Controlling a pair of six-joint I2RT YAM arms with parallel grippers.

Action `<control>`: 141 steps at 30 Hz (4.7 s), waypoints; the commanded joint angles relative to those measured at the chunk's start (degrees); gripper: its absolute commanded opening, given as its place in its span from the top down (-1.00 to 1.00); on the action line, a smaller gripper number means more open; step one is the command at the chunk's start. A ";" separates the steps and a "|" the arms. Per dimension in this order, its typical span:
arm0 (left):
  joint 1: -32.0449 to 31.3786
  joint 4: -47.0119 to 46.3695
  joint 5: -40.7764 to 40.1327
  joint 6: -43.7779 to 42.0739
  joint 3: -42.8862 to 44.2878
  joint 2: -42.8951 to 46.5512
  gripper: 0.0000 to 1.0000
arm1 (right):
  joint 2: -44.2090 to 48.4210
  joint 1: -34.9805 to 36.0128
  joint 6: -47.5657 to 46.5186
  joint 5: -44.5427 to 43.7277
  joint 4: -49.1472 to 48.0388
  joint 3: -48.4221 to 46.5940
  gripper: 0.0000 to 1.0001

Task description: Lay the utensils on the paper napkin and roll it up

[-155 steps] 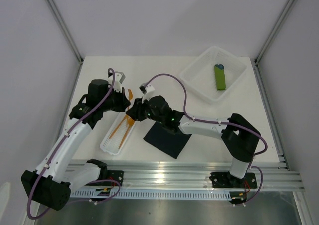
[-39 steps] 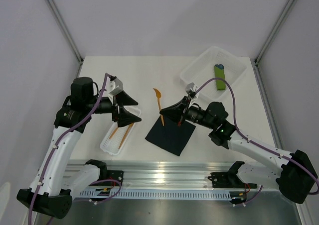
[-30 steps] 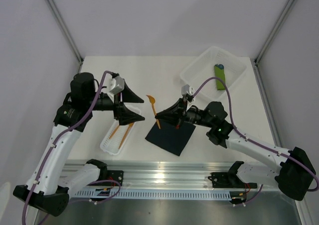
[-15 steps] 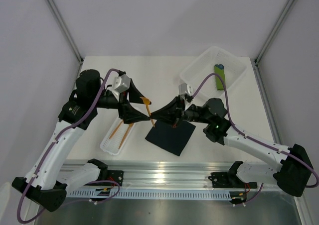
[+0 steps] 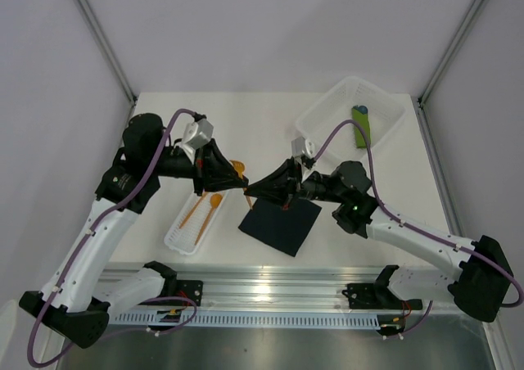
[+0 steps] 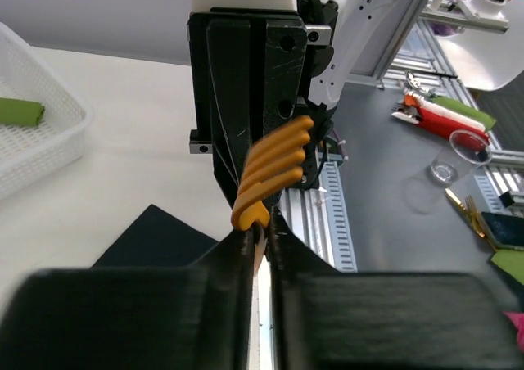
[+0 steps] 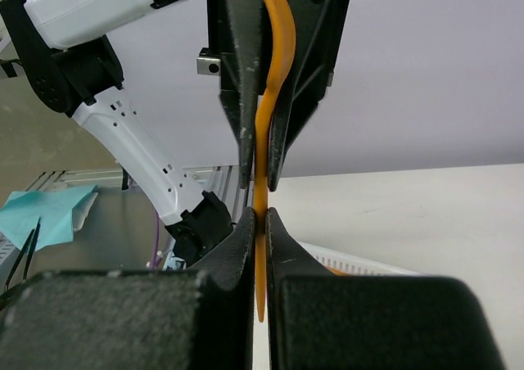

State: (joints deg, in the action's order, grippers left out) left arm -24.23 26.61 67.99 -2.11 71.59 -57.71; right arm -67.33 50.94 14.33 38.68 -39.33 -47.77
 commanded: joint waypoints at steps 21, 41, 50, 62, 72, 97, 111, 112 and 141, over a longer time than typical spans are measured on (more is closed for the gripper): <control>-1.43 -0.42 -33.09 16.26 -0.93 1.11 0.99 | -2.71 21.04 -9.93 -71.19 16.12 -8.20 0.05; -1.87 -1.56 -33.18 16.79 -2.60 1.64 0.99 | -9.66 19.46 -5.72 -72.16 22.46 -16.48 0.47; -1.88 -0.69 -35.20 13.38 -2.95 1.55 -0.04 | -9.57 17.98 -0.37 -72.08 28.59 -17.97 1.00; 3.56 11.89 -65.26 -12.04 -8.65 5.59 -0.99 | -18.18 5.76 24.87 -57.85 56.55 -11.73 1.00; 16.75 -0.33 -64.83 -12.31 -24.47 5.07 -0.99 | -28.20 1.36 25.93 -53.01 58.75 -13.23 1.00; 17.20 0.63 -62.45 -12.04 -24.22 4.36 -0.99 | -36.20 1.01 22.06 -51.33 60.25 -18.15 1.00; 17.29 0.72 -62.36 -12.13 -24.22 4.36 -0.99 | -36.74 1.18 23.11 -52.03 61.13 -17.36 1.00; 17.29 0.64 -62.36 -12.04 -24.22 4.45 -0.99 | -36.47 1.36 23.11 -52.30 61.39 -17.45 1.00; 17.37 0.99 -61.92 -12.30 -24.13 4.63 -0.99 | -34.62 1.80 21.18 -49.57 65.26 -18.59 1.00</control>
State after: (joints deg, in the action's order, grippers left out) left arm -7.62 28.14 4.86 -13.61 46.61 -53.32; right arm -101.67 53.32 35.94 -11.40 27.11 -66.96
